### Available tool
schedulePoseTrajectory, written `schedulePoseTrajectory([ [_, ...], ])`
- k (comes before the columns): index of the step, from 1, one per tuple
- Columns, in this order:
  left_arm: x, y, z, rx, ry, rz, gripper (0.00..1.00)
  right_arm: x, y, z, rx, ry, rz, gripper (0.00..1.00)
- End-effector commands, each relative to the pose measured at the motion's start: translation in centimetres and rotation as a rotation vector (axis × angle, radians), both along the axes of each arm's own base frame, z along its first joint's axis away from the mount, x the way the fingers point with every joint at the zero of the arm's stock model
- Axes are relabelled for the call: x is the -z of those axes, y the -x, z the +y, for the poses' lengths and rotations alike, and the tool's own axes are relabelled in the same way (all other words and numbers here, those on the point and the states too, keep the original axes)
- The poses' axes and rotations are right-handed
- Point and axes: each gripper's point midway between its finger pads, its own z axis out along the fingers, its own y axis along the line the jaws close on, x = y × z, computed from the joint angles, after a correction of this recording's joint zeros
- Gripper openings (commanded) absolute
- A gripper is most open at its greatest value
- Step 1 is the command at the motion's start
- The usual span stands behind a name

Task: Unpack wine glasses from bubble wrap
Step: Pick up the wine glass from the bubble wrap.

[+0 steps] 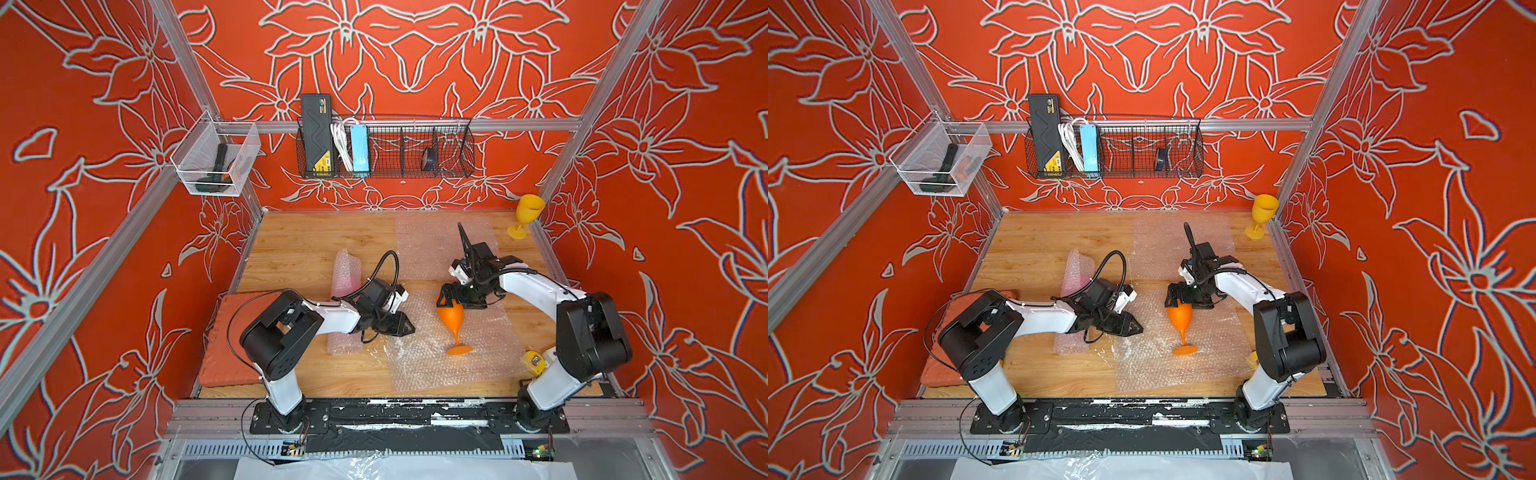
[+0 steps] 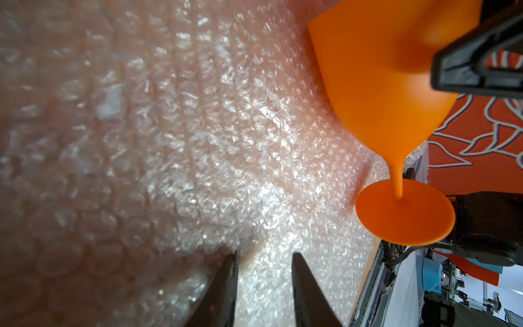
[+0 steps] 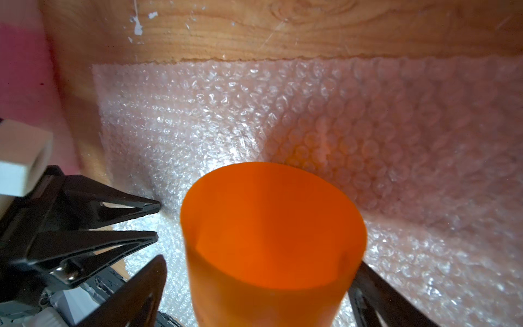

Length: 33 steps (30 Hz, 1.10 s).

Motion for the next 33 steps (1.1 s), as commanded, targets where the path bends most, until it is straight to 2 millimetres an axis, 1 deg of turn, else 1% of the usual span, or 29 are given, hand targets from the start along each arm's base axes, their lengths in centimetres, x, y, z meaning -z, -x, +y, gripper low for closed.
schedulePoseTrajectory([
  [1,0.0,0.1,-0.3,0.021,-0.003,0.000,0.33,0.5,-0.3,-0.2,-0.029,0.053,-0.009,0.97],
  [5,0.0,0.1,-0.4,0.021,0.000,0.002,0.32,0.7,-0.5,-0.2,-0.041,0.083,-0.014,0.94],
  [11,-0.1,0.1,-0.4,0.022,0.001,-0.002,0.33,0.9,-0.7,-0.1,-0.039,0.101,-0.017,0.88],
  [22,-0.2,0.2,-0.4,0.023,0.005,0.001,0.32,1.8,-0.4,-0.3,-0.051,0.131,-0.002,0.89],
  [28,-0.1,0.3,-0.4,0.025,0.006,0.004,0.33,1.9,-0.4,-0.2,-0.054,0.144,-0.007,0.89],
  [31,-0.2,0.3,-0.3,0.023,0.006,0.003,0.33,1.6,-0.4,-0.1,-0.056,0.136,-0.013,0.86],
  [33,-0.1,0.4,-0.3,0.023,0.005,0.003,0.33,1.4,-0.4,-0.1,-0.057,0.132,-0.020,0.82],
])
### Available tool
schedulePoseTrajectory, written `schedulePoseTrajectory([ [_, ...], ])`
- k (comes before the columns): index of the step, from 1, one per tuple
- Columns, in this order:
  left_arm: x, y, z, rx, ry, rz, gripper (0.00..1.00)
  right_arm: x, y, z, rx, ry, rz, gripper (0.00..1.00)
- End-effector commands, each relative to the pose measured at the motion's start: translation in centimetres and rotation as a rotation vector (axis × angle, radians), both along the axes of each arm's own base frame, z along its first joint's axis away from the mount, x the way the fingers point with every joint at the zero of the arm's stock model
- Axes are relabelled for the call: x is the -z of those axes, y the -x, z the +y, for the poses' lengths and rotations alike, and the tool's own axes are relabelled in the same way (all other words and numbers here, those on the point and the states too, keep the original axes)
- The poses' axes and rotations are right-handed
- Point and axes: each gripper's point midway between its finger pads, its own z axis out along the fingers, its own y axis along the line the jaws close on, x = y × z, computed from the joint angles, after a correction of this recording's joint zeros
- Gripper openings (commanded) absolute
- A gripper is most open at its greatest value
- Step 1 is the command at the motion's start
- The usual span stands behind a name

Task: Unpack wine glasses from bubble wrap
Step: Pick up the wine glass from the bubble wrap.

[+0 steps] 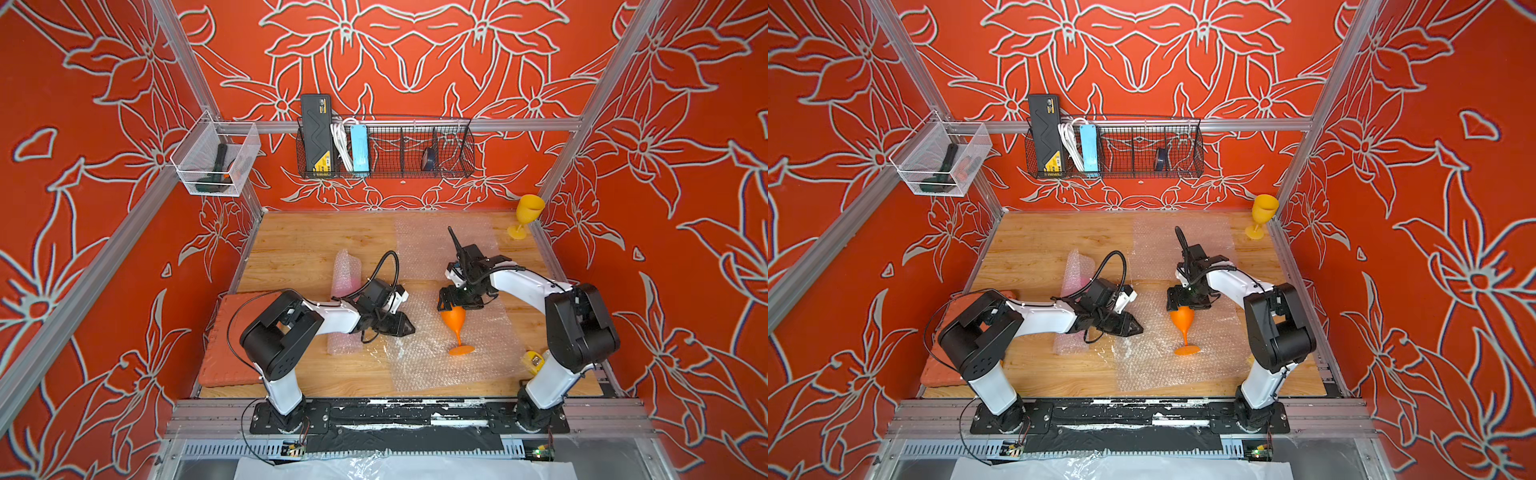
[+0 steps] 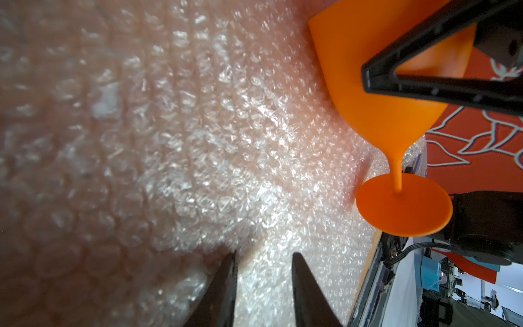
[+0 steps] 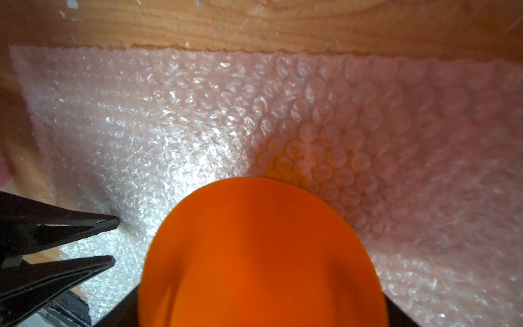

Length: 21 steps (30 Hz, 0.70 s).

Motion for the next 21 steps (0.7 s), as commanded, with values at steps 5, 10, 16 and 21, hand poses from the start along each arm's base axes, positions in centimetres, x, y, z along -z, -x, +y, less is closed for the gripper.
schedulePoseTrajectory([
  [5,-0.2,0.3,-0.3,0.021,0.002,-0.002,0.33,-2.1,-0.3,-0.2,-0.005,0.004,-0.063,0.80],
  [10,-0.2,0.2,-0.3,0.025,0.006,-0.007,0.32,-5.2,-1.2,-0.9,0.019,-0.004,-0.161,0.78],
  [16,-0.3,0.3,-0.4,0.031,0.008,-0.005,0.32,-9.2,-3.1,-3.8,0.117,-0.002,-0.333,0.71],
  [21,-0.5,0.3,-0.3,0.029,0.011,-0.015,0.32,-12.4,-5.6,-8.6,0.253,0.087,-0.522,0.70],
])
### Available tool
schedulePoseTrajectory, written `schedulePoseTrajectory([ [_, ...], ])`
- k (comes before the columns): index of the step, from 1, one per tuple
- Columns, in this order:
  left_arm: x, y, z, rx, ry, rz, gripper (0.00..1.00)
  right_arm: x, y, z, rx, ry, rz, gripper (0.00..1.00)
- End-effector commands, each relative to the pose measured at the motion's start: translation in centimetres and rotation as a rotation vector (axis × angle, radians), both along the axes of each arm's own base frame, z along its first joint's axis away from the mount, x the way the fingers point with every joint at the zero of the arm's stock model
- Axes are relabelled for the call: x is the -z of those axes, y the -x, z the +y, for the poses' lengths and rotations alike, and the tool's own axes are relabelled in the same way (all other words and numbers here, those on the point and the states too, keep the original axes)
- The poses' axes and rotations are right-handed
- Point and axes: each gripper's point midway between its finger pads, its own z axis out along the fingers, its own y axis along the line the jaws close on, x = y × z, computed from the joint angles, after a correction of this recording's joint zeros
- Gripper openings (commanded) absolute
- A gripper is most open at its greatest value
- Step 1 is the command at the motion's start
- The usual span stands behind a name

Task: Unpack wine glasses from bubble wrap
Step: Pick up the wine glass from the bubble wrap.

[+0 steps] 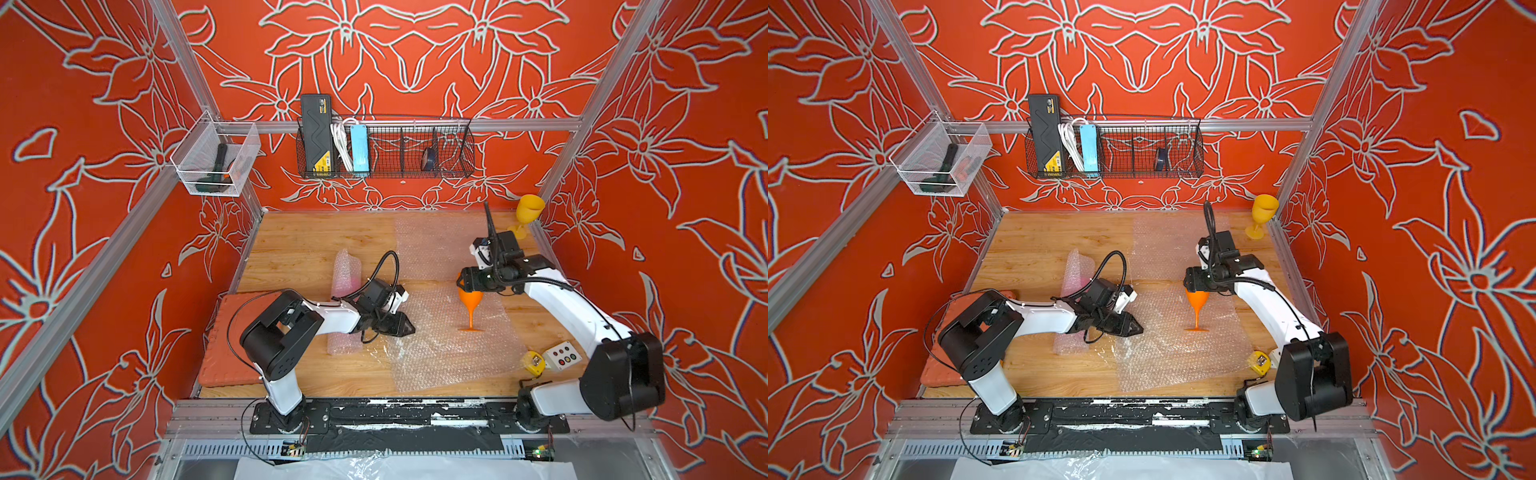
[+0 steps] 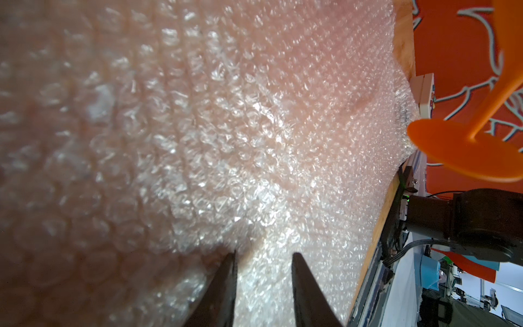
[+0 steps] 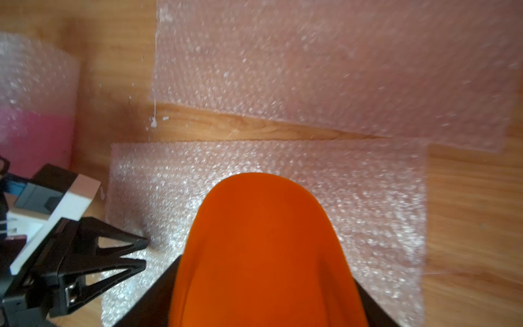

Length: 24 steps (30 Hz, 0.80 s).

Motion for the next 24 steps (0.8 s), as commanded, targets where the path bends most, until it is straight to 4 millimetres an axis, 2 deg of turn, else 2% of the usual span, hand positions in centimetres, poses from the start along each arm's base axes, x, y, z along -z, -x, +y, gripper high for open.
schedulePoseTrajectory([
  [1,-0.5,0.4,-0.2,0.026,0.009,-0.013,0.32,-2.2,-2.1,-3.9,0.130,0.096,-0.158,0.70],
  [6,-0.4,0.5,-0.1,0.026,0.011,-0.013,0.32,-6.1,-4.9,-9.0,0.353,0.161,-0.417,0.67],
  [12,-0.6,0.7,0.0,0.025,0.018,-0.017,0.32,-7.9,-8.2,-13.7,0.538,0.235,-0.535,0.64],
  [20,-0.8,0.9,0.0,0.033,0.027,-0.016,0.32,-7.8,-12.5,-20.6,0.769,0.335,-0.676,0.63],
  [24,-0.8,1.0,0.1,0.033,0.029,-0.015,0.32,-7.2,-15.1,-23.1,0.821,0.374,-0.700,0.63],
])
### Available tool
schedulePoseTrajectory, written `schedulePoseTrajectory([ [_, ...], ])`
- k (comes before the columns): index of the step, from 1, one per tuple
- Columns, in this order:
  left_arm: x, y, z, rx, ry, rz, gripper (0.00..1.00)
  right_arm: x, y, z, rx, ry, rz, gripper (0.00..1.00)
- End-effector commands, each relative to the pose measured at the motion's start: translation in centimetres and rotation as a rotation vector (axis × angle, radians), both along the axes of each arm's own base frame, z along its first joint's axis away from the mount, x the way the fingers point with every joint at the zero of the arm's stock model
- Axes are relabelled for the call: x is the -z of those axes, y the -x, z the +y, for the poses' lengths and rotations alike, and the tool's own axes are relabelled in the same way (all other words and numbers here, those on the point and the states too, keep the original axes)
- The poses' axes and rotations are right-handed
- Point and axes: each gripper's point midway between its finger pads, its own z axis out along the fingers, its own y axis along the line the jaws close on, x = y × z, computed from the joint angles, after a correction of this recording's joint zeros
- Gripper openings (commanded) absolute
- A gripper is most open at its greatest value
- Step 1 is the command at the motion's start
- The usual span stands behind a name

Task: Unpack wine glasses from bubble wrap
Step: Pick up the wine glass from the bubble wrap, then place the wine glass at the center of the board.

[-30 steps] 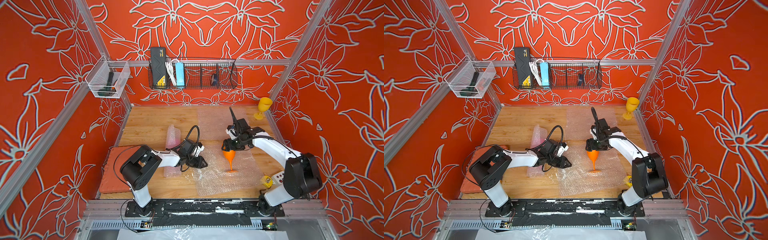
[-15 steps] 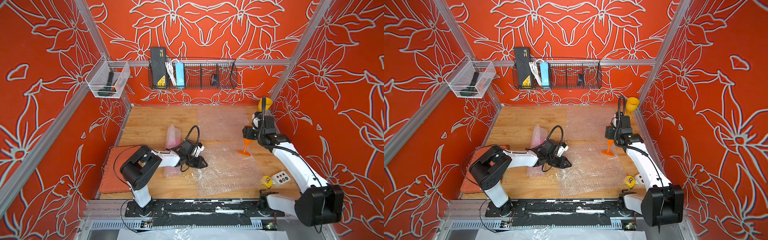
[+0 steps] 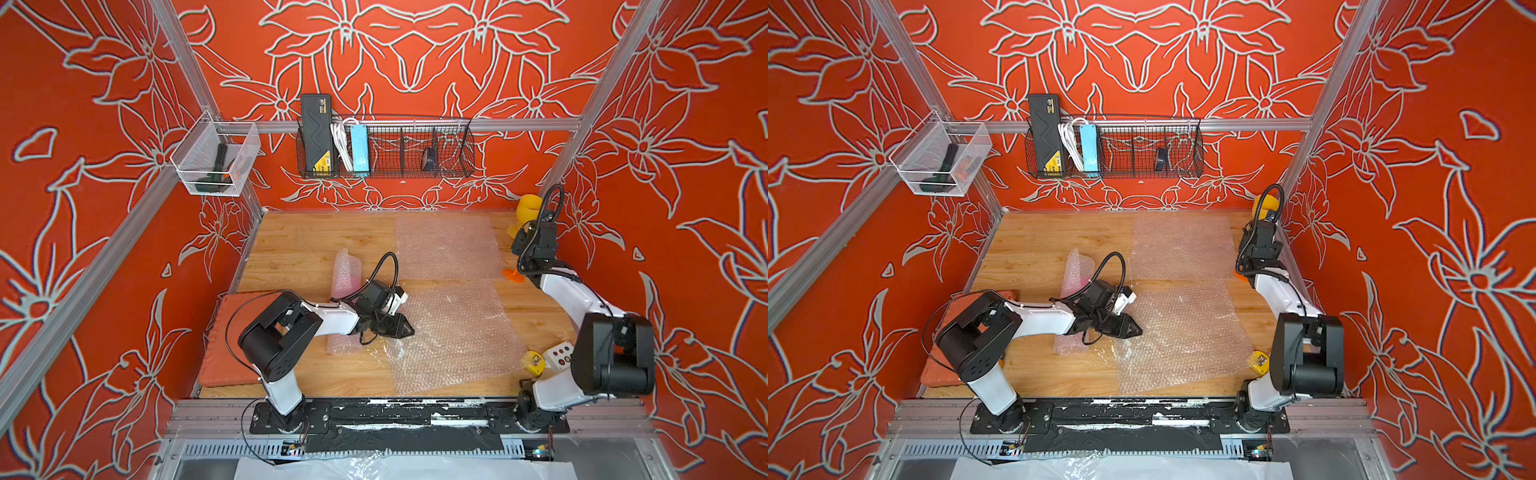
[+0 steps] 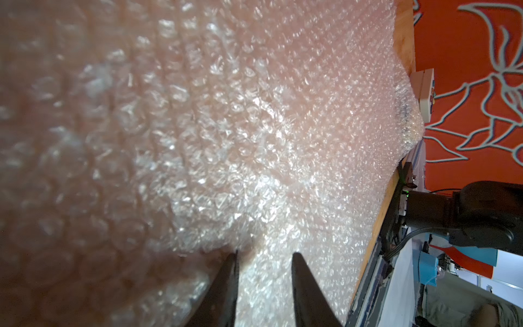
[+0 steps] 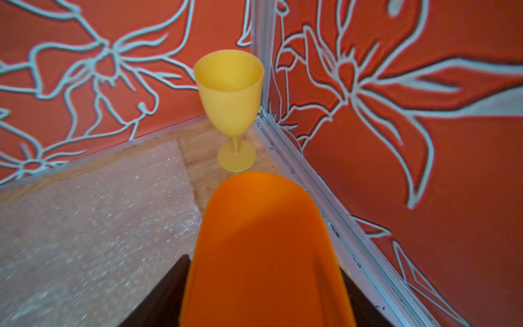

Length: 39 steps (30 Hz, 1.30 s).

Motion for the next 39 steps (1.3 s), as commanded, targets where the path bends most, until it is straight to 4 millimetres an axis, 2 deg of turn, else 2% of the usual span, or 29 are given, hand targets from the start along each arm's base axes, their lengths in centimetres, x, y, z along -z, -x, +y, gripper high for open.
schedulePoseTrajectory([
  [1,-0.8,0.4,-0.2,0.028,0.025,-0.023,0.32,-3.4,-2.8,-2.8,0.084,0.066,-0.154,0.63],
  [10,-1.1,0.5,0.0,0.036,0.019,-0.024,0.32,-3.1,-7.6,-4.4,0.074,0.175,-0.239,0.63],
  [16,-0.9,0.6,0.3,0.024,0.007,-0.013,0.32,-1.4,-10.0,-4.4,0.046,0.215,-0.232,0.63],
  [20,-1.1,0.6,0.4,0.013,0.010,-0.021,0.32,-0.1,-10.9,-4.4,0.023,0.253,-0.211,0.64],
  [26,-0.8,0.6,0.4,0.020,0.003,-0.012,0.32,1.8,-10.4,-4.7,0.024,0.245,-0.178,0.67],
  [32,-1.7,0.5,0.6,0.023,-0.008,-0.032,0.32,3.8,-9.0,-4.9,0.042,0.230,-0.138,0.80],
  [37,-1.9,0.6,0.9,0.018,-0.009,-0.039,0.32,4.4,-7.4,-4.7,0.047,0.206,-0.125,0.87],
  [39,-1.9,0.8,0.9,0.020,-0.004,-0.036,0.32,4.7,-7.0,-4.6,0.052,0.189,-0.117,0.93],
])
